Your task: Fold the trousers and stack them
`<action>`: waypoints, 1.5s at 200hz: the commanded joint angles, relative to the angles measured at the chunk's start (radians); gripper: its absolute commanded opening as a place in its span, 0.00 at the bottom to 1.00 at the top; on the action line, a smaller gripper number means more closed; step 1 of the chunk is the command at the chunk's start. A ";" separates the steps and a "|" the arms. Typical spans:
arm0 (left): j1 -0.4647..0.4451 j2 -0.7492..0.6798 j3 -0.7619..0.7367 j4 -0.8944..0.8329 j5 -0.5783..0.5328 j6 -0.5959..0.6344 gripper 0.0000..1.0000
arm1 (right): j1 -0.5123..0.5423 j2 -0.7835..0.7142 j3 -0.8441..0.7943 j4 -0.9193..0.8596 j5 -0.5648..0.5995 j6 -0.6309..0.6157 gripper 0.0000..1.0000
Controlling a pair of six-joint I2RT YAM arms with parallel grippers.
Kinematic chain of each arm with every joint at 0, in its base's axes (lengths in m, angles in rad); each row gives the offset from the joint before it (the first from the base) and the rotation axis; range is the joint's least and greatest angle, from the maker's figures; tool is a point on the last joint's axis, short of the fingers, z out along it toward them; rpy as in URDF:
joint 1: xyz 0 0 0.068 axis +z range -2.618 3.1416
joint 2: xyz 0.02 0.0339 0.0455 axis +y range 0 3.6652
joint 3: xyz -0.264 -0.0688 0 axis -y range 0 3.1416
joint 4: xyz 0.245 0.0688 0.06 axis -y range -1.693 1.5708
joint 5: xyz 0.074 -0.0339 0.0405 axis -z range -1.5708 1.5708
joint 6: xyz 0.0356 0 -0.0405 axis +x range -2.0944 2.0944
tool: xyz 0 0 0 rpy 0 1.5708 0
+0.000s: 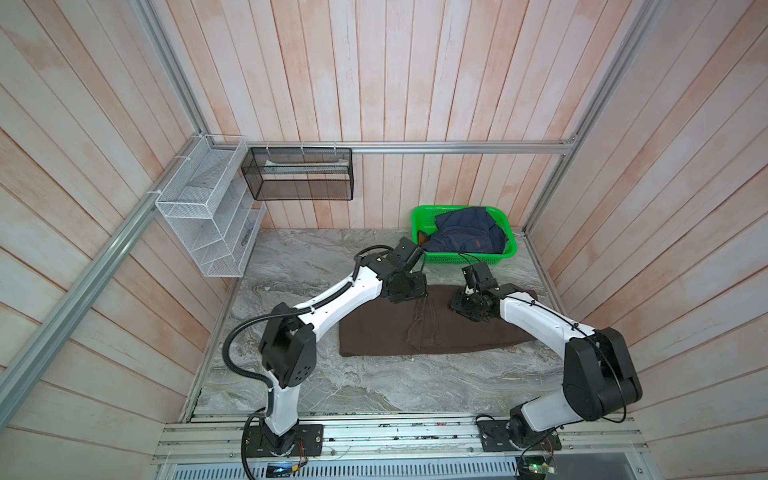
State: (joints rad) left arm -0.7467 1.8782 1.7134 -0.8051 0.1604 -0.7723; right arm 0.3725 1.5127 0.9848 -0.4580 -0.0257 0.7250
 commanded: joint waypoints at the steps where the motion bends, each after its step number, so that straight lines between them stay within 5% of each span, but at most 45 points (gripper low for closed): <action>1: 0.067 -0.080 -0.168 0.037 -0.021 0.013 0.66 | 0.058 0.026 0.058 -0.058 0.024 -0.007 0.55; 56: 0.182 -0.198 -0.519 0.167 0.041 0.020 0.65 | 0.269 0.213 0.208 -0.127 0.088 0.011 0.56; 130: 0.213 -0.160 -0.654 0.262 0.081 0.034 0.61 | 0.384 0.404 0.366 -0.287 0.168 0.019 0.53; 171: 0.230 -0.146 -0.669 0.263 0.075 0.051 0.60 | 0.380 0.420 0.357 -0.322 0.209 0.008 0.18; 185: 0.241 -0.146 -0.677 0.261 0.071 0.056 0.60 | 0.371 0.393 0.346 -0.336 0.222 0.006 0.14; 255: 0.271 -0.124 -0.701 0.251 0.044 0.083 0.59 | 0.237 0.218 0.178 -0.315 0.212 -0.039 0.15; 300: 0.274 -0.149 -0.700 0.245 0.054 0.100 0.60 | 0.192 0.147 0.162 -0.310 0.196 -0.090 0.35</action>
State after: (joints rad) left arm -0.4831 1.7279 1.0317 -0.5537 0.2302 -0.6998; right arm 0.5594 1.7172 1.1408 -0.7647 0.1799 0.6750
